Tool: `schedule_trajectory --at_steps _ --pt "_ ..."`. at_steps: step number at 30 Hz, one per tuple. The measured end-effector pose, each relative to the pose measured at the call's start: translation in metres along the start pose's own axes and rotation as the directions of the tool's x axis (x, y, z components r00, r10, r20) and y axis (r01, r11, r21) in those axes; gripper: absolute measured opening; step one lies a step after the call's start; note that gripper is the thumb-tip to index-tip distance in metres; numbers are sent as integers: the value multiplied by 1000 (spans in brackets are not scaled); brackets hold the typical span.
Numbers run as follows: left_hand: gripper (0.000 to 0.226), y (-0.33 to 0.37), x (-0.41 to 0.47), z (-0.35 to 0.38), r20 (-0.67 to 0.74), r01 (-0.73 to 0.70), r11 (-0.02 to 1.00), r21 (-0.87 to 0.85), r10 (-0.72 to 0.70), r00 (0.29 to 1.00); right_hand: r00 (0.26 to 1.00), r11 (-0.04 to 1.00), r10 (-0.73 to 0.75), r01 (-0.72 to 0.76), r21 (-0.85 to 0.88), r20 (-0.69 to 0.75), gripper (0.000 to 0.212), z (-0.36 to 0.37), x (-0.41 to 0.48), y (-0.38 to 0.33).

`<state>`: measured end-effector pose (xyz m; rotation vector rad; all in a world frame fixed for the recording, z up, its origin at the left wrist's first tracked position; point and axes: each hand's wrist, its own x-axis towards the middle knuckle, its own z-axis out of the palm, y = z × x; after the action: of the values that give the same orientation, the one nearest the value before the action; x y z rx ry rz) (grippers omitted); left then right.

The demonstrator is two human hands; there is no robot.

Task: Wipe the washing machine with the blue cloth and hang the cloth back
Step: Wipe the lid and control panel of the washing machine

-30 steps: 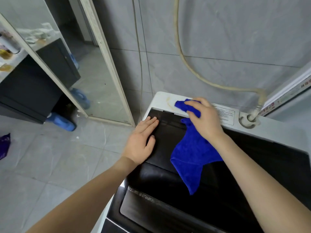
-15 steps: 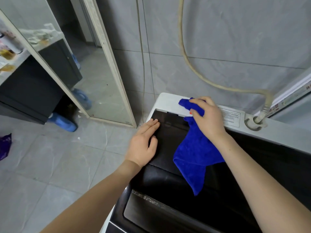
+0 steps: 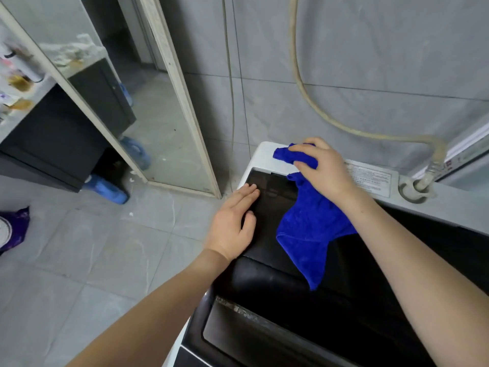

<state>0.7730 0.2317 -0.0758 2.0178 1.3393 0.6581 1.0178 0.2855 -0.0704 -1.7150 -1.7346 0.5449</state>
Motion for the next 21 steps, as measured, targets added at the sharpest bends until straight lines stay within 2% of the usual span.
schedule_trajectory --at_steps 3,7,10,14,16,18,21 --pt "49 0 0 0 -1 4 1000 -6 -4 1000 1000 1000 12 -12 3 -2 34 16 22 -12" --pt "47 2 -3 -1 16 -4 1000 15 4 1000 988 995 -95 90 42 125 36 26 26 -36" --pt "51 -1 -2 0 15 -37 998 43 37 999 977 993 -121 122 8 176 36 2 1 -17" --pt "57 -5 0 4 17 -47 996 79 46 999 998 999 40 -41 -13 -52 34 -25 -13 20" --pt "59 -5 1 5 32 -72 992 104 69 997 993 996 83 -86 -24 -87 35 -9 4 14" --pt "60 -4 1 4 50 -73 990 120 67 996 999 999 35 -35 -11 -25 35 17 25 -8" --pt "59 -2 -1 1 61 -70 991 113 63 996 980 992 -124 122 18 154 37 33 33 -34"
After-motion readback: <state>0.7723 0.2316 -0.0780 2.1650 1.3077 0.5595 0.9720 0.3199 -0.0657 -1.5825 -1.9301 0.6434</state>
